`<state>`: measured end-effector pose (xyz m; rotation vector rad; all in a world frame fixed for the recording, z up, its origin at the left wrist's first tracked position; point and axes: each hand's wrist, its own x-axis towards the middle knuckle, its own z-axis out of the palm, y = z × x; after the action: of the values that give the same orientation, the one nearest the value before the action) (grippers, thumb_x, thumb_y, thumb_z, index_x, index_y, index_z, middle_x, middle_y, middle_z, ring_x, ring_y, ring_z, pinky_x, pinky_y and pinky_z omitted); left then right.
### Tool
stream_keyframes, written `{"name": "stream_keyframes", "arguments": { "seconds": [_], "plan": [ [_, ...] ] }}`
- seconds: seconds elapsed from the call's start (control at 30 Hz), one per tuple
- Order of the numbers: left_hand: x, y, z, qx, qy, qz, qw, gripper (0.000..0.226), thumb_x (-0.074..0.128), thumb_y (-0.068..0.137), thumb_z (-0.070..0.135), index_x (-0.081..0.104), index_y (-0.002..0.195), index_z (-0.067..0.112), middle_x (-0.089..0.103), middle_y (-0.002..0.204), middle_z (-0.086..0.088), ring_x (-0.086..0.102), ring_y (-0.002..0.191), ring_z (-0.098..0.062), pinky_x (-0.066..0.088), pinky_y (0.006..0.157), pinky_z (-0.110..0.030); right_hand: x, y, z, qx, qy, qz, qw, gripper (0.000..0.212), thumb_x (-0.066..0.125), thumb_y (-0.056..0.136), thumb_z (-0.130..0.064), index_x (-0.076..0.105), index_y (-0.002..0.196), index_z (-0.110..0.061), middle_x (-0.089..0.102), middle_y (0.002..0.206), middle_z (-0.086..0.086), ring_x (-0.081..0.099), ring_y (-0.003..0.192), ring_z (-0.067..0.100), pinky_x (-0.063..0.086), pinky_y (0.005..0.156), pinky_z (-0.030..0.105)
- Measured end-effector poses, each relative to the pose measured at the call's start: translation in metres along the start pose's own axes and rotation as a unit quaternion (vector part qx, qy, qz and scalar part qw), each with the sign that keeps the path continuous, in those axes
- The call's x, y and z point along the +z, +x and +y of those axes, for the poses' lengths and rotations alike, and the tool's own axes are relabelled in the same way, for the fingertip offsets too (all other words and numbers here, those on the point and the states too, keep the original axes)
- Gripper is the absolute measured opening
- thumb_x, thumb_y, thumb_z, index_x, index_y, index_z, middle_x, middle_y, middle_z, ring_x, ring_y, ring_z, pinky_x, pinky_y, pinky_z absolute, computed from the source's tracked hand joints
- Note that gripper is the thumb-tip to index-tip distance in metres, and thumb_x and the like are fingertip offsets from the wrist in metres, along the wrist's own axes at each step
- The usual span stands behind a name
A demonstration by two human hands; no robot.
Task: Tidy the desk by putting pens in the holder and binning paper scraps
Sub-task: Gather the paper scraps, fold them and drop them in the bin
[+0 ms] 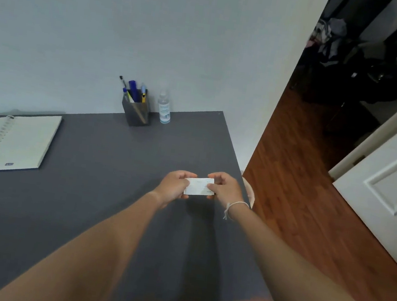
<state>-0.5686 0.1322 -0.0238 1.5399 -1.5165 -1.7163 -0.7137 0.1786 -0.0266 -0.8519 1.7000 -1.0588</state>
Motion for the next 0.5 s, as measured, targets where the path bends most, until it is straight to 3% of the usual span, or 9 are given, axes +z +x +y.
{"name": "stream_keyframes", "arguments": {
  "seconds": [0.13,0.3,0.43,0.5],
  "plan": [
    [0.014,0.041,0.013,0.004,0.018,-0.022,1.000,0.037,0.041,0.089,0.005,0.057,0.121,0.011,0.062,0.116,-0.009,0.058,0.094,-0.018,0.049,0.063,-0.020,-0.019,0.032,0.006,0.039,0.035,0.051,0.997,0.020,0.059,0.083,0.004,0.059,0.089,-0.015,0.059,0.092,0.006,0.060,0.086,0.024,0.056,0.057,0.023],
    [0.029,0.089,0.021,0.056,0.108,-0.018,0.992,0.044,0.040,0.091,0.009,0.049,0.133,0.016,0.061,0.100,-0.004,0.055,0.089,-0.016,0.045,0.075,-0.024,-0.045,0.076,0.009,0.074,0.089,0.116,0.987,0.024,0.055,0.082,0.009,0.059,0.086,-0.014,0.057,0.100,0.014,0.061,0.086,0.026,0.057,0.056,0.022],
    [0.039,0.112,0.018,0.140,0.250,-0.004,0.958,0.046,0.043,0.090,0.013,0.045,0.136,0.020,0.055,0.129,-0.007,0.051,0.116,-0.023,0.039,0.105,-0.035,-0.061,0.100,0.013,0.091,0.173,0.156,0.968,0.024,0.049,0.082,0.013,0.057,0.091,-0.008,0.058,0.090,0.009,0.063,0.071,0.017,0.051,0.043,0.014],
    [0.046,0.120,0.017,0.188,0.321,0.003,0.928,0.045,0.045,0.090,0.017,0.046,0.135,0.019,0.053,0.134,-0.006,0.045,0.123,-0.026,0.035,0.109,-0.038,-0.071,0.115,0.016,0.103,0.215,0.182,0.954,0.025,0.049,0.082,0.013,0.057,0.091,-0.009,0.062,0.085,0.007,0.064,0.058,0.008,0.048,0.041,0.015]
  ]
}}
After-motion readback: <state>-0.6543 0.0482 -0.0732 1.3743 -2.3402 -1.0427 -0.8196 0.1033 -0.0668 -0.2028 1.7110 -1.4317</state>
